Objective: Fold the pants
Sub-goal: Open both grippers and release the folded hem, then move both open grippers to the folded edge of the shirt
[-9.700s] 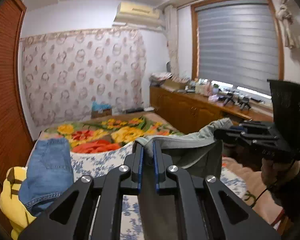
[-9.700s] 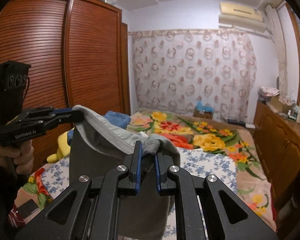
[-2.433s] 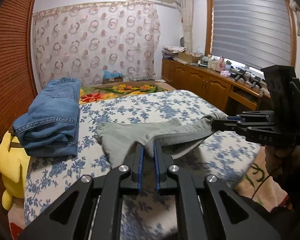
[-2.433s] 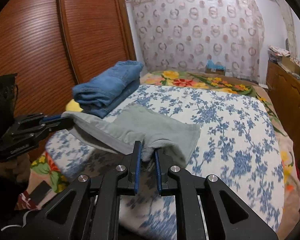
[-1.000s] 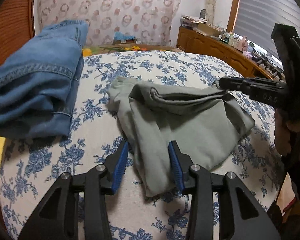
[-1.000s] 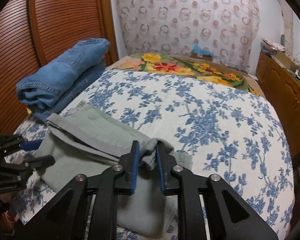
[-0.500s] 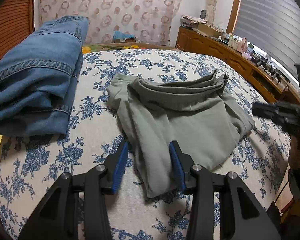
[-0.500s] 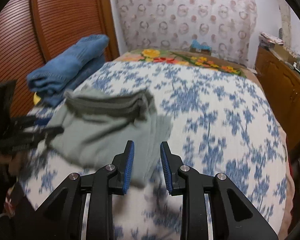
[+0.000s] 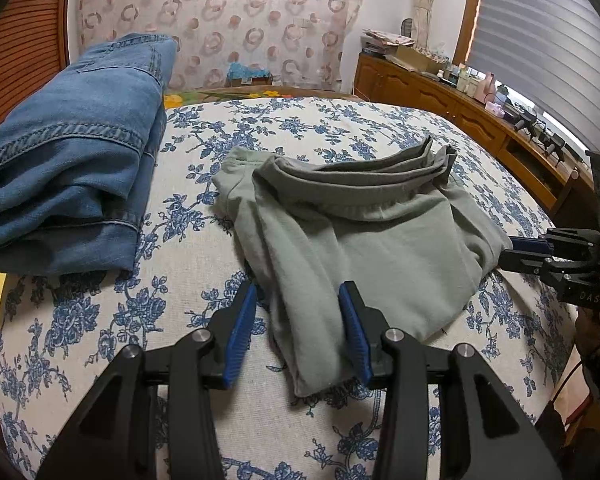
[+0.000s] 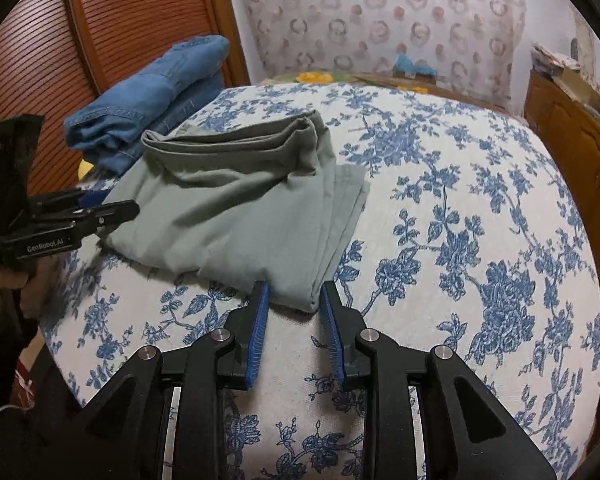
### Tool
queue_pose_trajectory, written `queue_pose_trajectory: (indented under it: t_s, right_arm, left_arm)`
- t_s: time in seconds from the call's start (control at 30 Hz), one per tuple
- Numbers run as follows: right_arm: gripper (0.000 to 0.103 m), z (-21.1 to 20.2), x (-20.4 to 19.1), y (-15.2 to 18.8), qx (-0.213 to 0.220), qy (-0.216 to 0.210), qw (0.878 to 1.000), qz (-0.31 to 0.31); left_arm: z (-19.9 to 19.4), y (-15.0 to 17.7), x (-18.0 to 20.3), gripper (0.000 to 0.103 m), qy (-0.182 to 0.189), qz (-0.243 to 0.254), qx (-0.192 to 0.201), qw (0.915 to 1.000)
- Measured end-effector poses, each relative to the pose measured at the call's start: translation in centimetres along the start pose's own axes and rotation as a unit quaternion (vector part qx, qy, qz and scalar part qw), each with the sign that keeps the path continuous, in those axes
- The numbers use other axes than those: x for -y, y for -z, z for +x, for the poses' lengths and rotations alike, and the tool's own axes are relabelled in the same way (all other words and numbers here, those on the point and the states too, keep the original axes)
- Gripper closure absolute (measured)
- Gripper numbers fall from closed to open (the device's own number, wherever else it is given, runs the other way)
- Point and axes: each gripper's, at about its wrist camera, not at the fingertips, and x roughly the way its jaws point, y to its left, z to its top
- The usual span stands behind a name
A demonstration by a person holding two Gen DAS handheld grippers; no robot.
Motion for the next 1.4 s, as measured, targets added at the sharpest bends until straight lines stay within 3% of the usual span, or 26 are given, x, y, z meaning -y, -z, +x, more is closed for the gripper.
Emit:
queue_pose_trajectory:
  t_s: [0.17, 0.27, 0.5, 0.87, 1.03, 1.17, 1.4]
  right_arm:
    - [0.094, 0.0, 0.3, 0.1, 0.001, -0.004, 1.000, -0.004]
    - [0.097, -0.2, 0.6, 0.1, 0.007, -0.010, 1.000, -0.008]
    - [0.102, -1.3, 1.5, 0.5, 0.023, 0.026, 0.999, -0.013]
    - [0.102, -1.5, 2.7, 0.7, 0.013, 0.044, 0.999, 0.002]
    - [0.093, -2.6, 3.4, 0.5, 0.031, 0.037, 0.999, 0.021]
    - [0.073, -2.4, 3.1, -0.5, 0.039, 0.031, 0.998, 0.026]
    - [0.070, -0.1, 2.0, -1.6, 0.023, 0.009, 0.999, 0.024]
  left_arm:
    - [0.0, 0.0, 0.0, 0.060, 0.000, 0.000, 0.001, 1.0000]
    - [0.1, 0.0, 0.2, 0.060, -0.004, 0.002, 0.001, 1.0000]
    - [0.2, -0.1, 0.2, 0.060, -0.005, 0.003, 0.001, 1.0000]
    - [0.1, -0.1, 0.2, 0.059, -0.005, 0.003, 0.001, 1.0000]
    - [0.1, -0.1, 0.2, 0.059, -0.005, 0.003, 0.001, 1.0000]
    - [0.1, -0.1, 0.2, 0.059, -0.005, 0.003, 0.001, 1.0000]
    - [0.1, -0.1, 0.1, 0.059, -0.005, 0.002, 0.001, 1.0000]
